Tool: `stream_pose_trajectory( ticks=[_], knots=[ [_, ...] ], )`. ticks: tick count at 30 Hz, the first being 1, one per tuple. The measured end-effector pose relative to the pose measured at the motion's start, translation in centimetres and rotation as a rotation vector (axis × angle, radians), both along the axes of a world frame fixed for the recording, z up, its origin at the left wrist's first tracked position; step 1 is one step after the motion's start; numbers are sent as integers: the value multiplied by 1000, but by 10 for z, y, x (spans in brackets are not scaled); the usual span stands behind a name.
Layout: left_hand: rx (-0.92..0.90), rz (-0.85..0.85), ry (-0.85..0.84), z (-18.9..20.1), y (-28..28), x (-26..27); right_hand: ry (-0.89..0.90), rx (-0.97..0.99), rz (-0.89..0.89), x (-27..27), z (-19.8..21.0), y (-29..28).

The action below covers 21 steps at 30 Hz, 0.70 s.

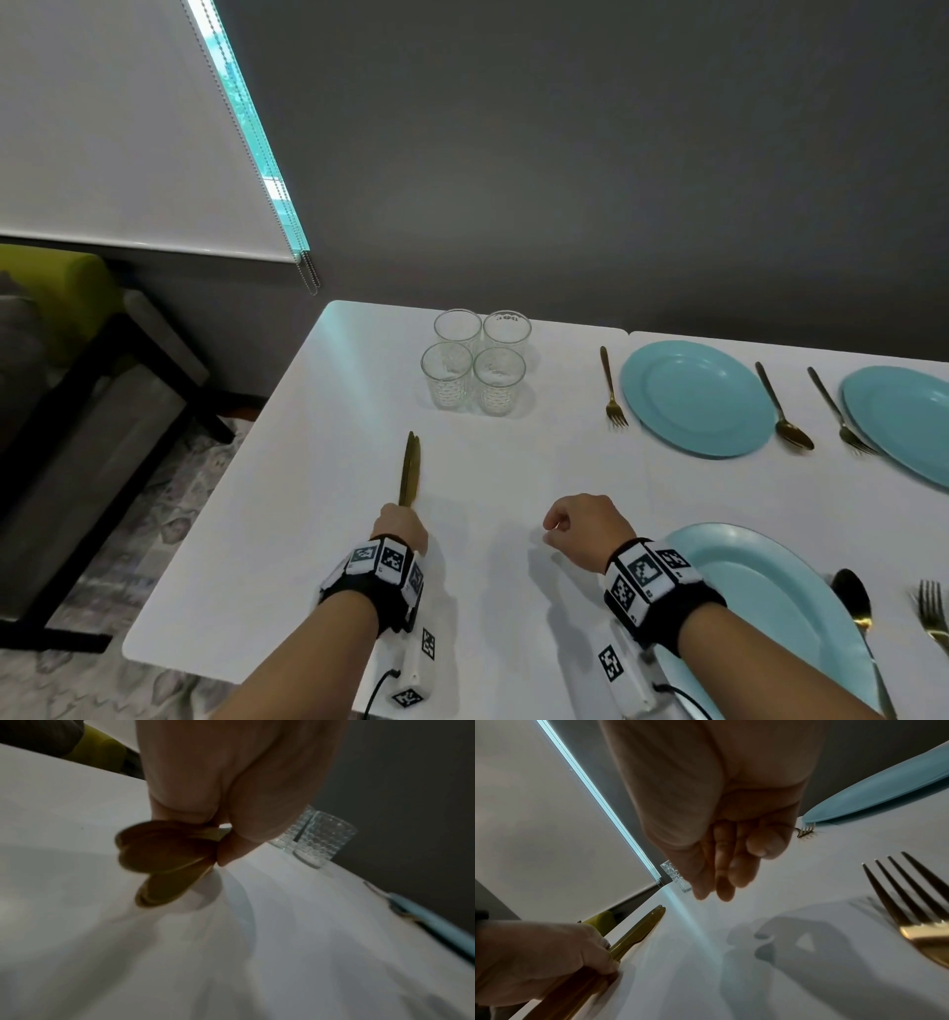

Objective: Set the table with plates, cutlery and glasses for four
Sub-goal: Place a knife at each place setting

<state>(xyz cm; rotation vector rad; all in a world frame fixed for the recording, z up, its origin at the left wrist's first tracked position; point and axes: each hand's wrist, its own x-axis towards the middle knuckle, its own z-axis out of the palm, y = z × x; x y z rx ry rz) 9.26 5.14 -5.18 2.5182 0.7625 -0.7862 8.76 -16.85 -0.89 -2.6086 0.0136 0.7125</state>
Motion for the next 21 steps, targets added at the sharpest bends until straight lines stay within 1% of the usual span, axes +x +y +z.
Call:
stream_pose_trajectory(
  ticks=[3,5,6,9,11,17,21],
  knots=[
    [-159,8,-24,0,-4,-11,-17,7,38,-5,5,4],
    [-383,72,-82,5,-11,-19,-38,19,73,-8,9,9],
    [-493,105,-93,10,-17,-23,-57,26,94,-10,12,12],
    [-746,149,-129,33,-35,-30,-148,36,160,-14,21,22],
    [-864,142,-144,46,-45,-29,-215,24,197,-15,28,24],
    [-979,74,-123,69,-64,-22,-408,17,251,-18,44,12],
    [-935,-91,-117,79,-73,-16,-450,-16,341,-18,51,2]
  ],
)
